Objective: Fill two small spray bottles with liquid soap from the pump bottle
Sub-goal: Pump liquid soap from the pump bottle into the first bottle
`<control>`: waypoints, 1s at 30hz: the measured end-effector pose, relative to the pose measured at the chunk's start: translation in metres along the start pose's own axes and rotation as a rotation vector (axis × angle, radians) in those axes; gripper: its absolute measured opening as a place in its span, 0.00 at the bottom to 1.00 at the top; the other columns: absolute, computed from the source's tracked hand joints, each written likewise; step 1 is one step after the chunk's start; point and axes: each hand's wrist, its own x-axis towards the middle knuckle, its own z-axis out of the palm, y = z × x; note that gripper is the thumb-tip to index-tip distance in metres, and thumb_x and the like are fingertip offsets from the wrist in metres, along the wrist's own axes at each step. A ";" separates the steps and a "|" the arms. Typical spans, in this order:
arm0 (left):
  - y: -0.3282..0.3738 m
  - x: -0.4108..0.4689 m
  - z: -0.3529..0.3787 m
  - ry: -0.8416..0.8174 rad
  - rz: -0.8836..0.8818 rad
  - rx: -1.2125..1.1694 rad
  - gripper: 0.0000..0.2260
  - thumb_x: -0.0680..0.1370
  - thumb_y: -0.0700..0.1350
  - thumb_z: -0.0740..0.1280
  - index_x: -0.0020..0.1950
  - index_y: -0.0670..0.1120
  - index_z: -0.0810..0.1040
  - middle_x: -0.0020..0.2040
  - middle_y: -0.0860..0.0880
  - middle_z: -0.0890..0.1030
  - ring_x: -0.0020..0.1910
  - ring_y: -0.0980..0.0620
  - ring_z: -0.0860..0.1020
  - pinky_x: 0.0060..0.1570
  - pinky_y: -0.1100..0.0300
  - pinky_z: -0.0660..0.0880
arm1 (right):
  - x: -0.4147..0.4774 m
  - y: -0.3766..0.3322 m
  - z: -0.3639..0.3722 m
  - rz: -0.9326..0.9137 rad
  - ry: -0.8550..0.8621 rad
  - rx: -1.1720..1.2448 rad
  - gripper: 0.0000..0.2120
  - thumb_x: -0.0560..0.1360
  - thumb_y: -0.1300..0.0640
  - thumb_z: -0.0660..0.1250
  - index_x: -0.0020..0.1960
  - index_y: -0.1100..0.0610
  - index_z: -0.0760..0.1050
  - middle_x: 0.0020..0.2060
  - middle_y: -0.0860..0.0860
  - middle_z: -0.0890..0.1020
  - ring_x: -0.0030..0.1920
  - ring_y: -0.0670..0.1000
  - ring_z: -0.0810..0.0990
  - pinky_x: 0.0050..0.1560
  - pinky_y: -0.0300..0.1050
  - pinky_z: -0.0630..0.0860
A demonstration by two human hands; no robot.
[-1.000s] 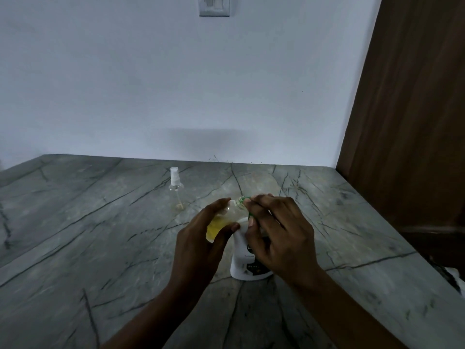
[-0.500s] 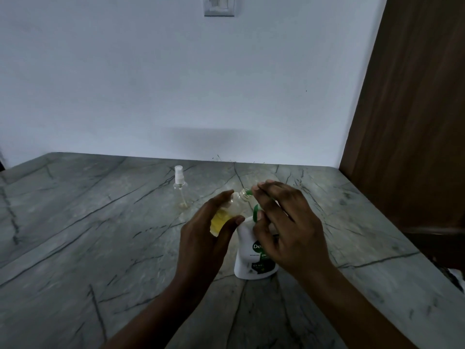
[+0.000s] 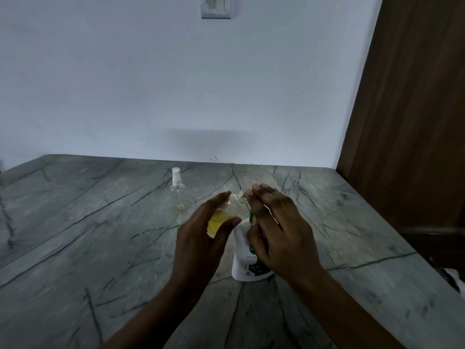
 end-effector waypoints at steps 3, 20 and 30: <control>0.001 0.000 0.000 -0.010 0.002 0.001 0.20 0.70 0.52 0.67 0.61 0.54 0.72 0.52 0.60 0.76 0.50 0.75 0.72 0.46 0.79 0.68 | -0.001 -0.001 0.001 0.010 0.021 0.028 0.20 0.82 0.57 0.52 0.59 0.68 0.76 0.56 0.63 0.80 0.62 0.56 0.72 0.59 0.48 0.73; -0.002 -0.005 0.000 -0.038 -0.041 0.015 0.19 0.69 0.56 0.66 0.60 0.56 0.72 0.51 0.63 0.74 0.49 0.75 0.72 0.43 0.80 0.68 | -0.010 -0.002 0.007 0.062 0.026 0.076 0.19 0.81 0.55 0.54 0.58 0.67 0.77 0.53 0.61 0.81 0.60 0.55 0.74 0.64 0.42 0.69; 0.004 -0.001 0.000 -0.019 -0.026 -0.005 0.20 0.70 0.54 0.67 0.60 0.53 0.74 0.51 0.59 0.76 0.49 0.75 0.72 0.44 0.80 0.67 | -0.002 -0.002 0.001 0.094 0.030 0.095 0.21 0.81 0.56 0.50 0.59 0.67 0.77 0.56 0.60 0.80 0.61 0.54 0.73 0.62 0.41 0.70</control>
